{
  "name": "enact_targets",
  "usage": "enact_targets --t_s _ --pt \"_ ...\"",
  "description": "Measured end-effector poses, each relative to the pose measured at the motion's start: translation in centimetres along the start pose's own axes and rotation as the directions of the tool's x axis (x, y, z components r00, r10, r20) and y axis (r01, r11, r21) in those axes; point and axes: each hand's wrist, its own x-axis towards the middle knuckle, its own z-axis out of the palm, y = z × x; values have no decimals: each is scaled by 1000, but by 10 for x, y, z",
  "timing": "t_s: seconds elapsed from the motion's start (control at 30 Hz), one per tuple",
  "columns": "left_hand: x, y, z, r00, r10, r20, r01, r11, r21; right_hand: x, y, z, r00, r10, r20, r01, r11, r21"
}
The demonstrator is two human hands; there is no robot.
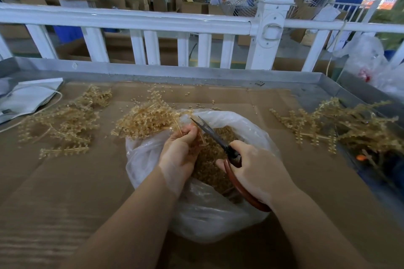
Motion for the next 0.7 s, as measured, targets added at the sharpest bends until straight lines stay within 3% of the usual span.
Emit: enact_targets --t_s 0.23,0.7 --pt "1 -3 -1 999 36 25 -37 999 9 -4 4 5 992 -82 -93 59 972 -227" --pt "4 -5 -3 995 59 78 -64 996 62 0 -3 0 986 -144 -89 110 944 -311"
